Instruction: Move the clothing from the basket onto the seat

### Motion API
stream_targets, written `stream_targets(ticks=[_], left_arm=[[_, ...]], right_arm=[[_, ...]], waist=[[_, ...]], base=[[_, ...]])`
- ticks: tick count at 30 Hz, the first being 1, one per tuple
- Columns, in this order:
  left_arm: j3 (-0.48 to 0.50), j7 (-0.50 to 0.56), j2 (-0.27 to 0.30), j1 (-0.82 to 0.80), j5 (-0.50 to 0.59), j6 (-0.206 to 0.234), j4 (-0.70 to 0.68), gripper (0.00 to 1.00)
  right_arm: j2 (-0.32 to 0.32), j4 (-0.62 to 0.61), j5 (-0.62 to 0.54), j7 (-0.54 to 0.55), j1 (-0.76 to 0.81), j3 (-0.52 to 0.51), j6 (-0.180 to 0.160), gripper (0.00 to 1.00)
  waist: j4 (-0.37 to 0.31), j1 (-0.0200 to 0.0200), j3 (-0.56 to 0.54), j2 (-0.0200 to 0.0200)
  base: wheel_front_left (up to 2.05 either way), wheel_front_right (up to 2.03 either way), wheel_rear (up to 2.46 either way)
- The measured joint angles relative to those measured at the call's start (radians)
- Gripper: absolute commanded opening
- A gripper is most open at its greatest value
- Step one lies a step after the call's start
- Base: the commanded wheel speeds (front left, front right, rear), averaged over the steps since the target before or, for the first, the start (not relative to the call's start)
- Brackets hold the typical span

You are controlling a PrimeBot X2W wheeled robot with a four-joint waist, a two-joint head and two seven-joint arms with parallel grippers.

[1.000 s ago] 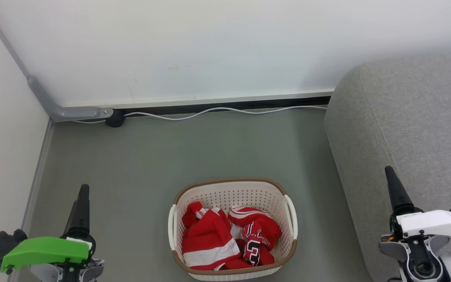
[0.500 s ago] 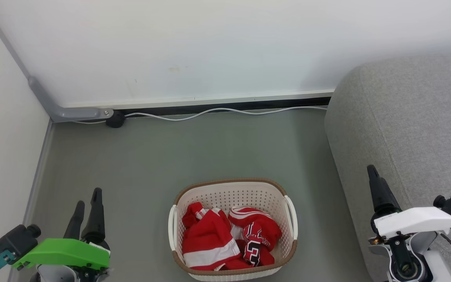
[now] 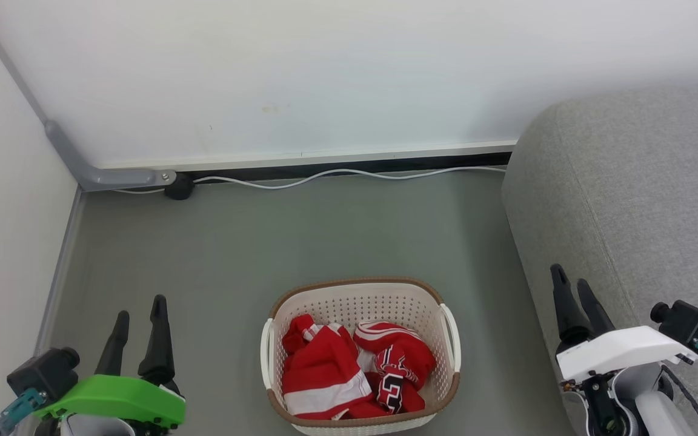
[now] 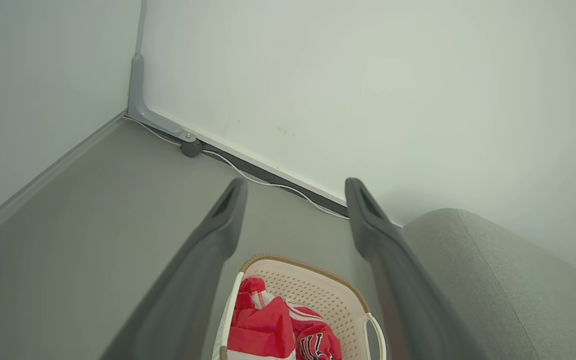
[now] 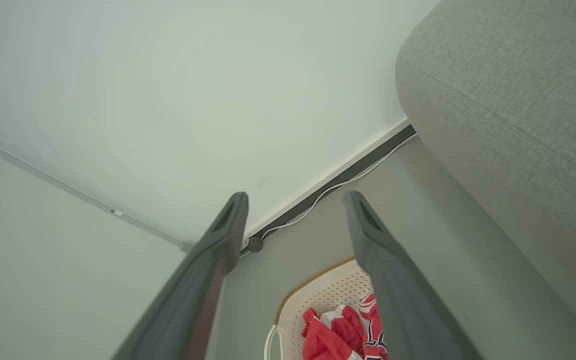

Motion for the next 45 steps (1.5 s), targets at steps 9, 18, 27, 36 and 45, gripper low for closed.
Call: stream_targets(ticks=[9, 18, 27, 36, 45], left_arm=[[-0.022, -0.031, 0.001, 0.02, 0.124, 0.013, -0.021, 1.0], [-0.034, -0.062, 0.001, 0.039, 0.236, 0.031, -0.028, 1.0], [-0.045, -0.094, 0.001, 0.055, 0.318, 0.038, -0.031, 1.0], [-0.055, -0.124, 0.001, 0.071, 0.43, 0.044, -0.034, 1.0], [-0.06, -0.141, 0.001, 0.084, 0.482, 0.045, -0.032, 1.0]], right_arm=[[-0.002, -0.006, -0.116, -0.033, 0.004, 0.032, -0.016, 1.0], [-0.004, -0.01, -0.23, -0.062, 0.007, 0.062, -0.025, 1.0], [-0.007, -0.016, -0.343, -0.095, 0.014, 0.088, -0.033, 1.0], [-0.009, -0.021, -0.458, -0.123, 0.019, 0.116, -0.042, 1.0], [-0.01, -0.023, -0.536, -0.143, 0.02, 0.133, -0.043, 1.0]], waist=[[0.0, 0.0, -0.001, 0.0], [-0.001, 0.0, -0.002, 0.0], [-0.002, 0.0, -0.002, 0.0], [-0.004, 0.0, -0.004, 0.0], [-0.005, 0.0, -0.004, 0.0]], base=[[0.0, 0.0, 0.0], [0.0, 0.0, 0.0], [0.0, 0.0, 0.0], [0.0, 0.0, 0.0], [0.0, 0.0, 0.0]])
